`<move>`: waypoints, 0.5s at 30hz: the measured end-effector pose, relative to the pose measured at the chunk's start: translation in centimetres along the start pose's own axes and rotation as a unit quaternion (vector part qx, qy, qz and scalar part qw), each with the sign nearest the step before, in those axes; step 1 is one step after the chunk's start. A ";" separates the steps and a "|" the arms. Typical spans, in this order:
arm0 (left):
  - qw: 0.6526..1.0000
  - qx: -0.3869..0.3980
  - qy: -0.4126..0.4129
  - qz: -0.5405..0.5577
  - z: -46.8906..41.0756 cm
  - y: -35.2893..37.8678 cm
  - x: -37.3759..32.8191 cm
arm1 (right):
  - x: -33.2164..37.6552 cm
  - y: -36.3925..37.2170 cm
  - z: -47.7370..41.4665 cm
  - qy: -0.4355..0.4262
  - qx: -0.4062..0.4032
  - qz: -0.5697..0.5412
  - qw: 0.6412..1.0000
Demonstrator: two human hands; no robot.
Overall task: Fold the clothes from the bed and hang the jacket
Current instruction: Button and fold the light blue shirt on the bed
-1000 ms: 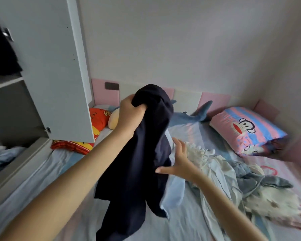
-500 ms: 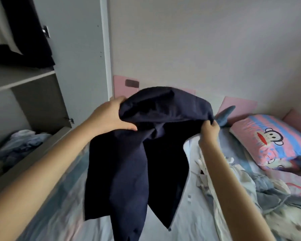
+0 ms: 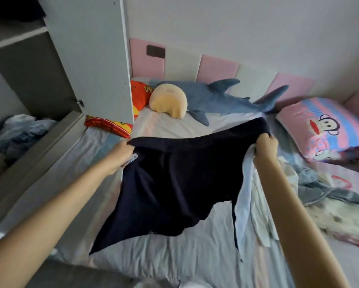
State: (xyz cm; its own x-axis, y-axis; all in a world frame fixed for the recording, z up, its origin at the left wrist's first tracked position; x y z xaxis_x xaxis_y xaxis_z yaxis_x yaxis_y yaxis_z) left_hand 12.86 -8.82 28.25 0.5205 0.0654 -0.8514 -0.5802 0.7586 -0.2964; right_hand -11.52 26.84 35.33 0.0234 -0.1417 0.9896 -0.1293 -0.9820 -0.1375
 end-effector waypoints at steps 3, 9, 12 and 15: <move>0.972 -0.074 0.103 0.200 1.8 -1.2 -6.4 | 0.3 -2.0 0.9 -0.090 -0.042 0.098 0.990; 0.974 0.144 0.080 -0.155 3.2 8.9 0.0 | -7.5 4.9 10.7 -0.066 0.371 0.382 0.844; 0.962 0.144 0.071 -0.221 4.5 7.6 3.7 | -12.3 4.4 16.3 0.017 0.477 0.445 0.758; 0.973 0.153 0.045 -0.168 7.6 5.5 5.2 | -12.5 3.3 20.8 0.116 0.488 0.362 0.786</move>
State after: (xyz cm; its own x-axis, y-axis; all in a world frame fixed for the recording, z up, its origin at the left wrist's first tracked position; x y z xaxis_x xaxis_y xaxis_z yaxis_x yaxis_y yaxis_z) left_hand 17.14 0.64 25.46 0.5838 -0.2654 -0.7673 -0.1663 0.8859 -0.4329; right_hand 8.37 22.78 21.67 0.0985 -0.7920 0.6026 0.7989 -0.2981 -0.5224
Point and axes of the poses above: each hand's wrist, its own z-axis away from the middle knuckle, its own y-axis out of the palm, x = y × z, the point moved 10 cm from there along -z, towards the middle knuckle, and after that the axes turned 8 degrees about -y, right-handed, at the moved point
